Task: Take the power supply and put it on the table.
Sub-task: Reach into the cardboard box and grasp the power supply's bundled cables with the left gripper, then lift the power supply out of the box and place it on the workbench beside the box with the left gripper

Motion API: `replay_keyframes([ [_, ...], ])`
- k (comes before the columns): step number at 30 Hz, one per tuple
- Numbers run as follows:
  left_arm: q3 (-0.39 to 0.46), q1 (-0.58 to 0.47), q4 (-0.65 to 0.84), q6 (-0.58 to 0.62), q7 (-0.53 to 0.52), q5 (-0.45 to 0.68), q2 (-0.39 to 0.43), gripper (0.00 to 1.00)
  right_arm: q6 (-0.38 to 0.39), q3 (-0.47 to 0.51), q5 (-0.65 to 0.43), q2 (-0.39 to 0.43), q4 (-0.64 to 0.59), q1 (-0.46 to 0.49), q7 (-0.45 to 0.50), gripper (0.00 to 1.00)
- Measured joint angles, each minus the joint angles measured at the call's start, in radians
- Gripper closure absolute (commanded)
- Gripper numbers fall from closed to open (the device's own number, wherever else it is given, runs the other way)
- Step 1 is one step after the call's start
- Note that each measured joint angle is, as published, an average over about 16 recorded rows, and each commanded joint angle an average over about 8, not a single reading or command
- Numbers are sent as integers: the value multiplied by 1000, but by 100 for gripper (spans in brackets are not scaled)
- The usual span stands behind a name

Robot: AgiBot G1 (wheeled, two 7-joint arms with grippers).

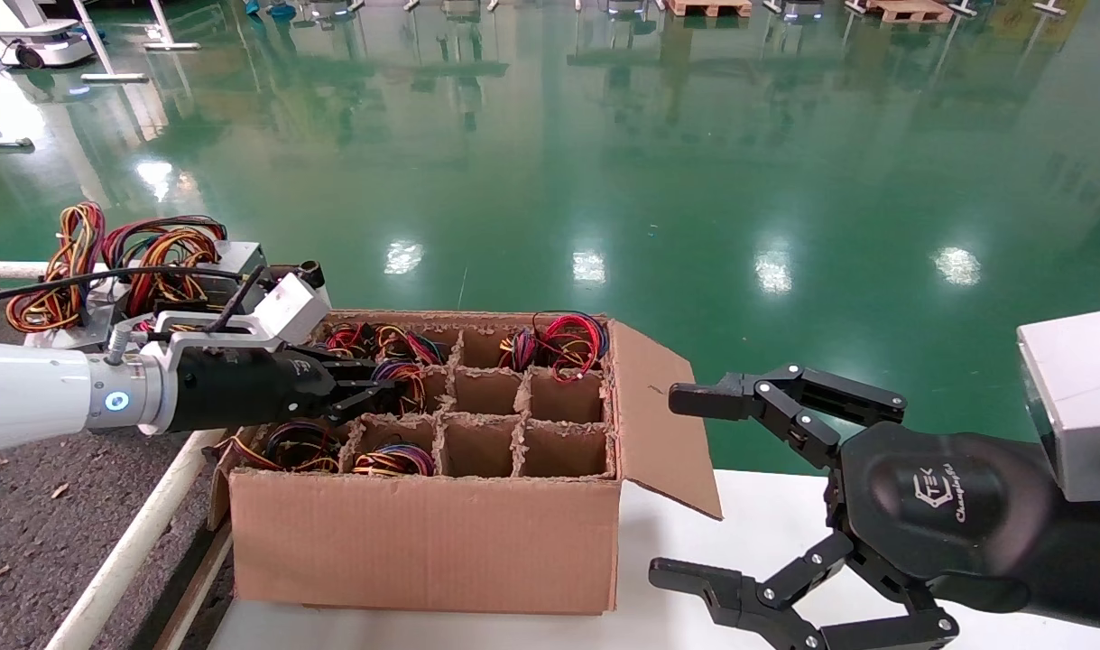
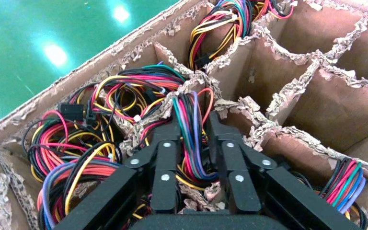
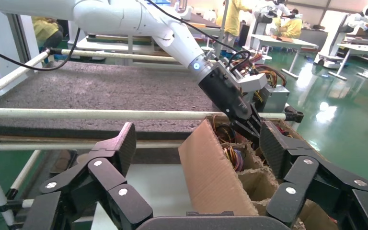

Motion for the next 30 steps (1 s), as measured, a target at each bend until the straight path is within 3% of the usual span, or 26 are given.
replay_keyframes([
  [17, -29, -32, 12, 3, 16, -41, -13, 100, 0, 0, 0, 0, 0, 0, 0, 0],
  [30, -65, -175, -10, 13, -13, -91, -53, 100, 0, 0, 0, 0, 0, 0, 0, 0],
])
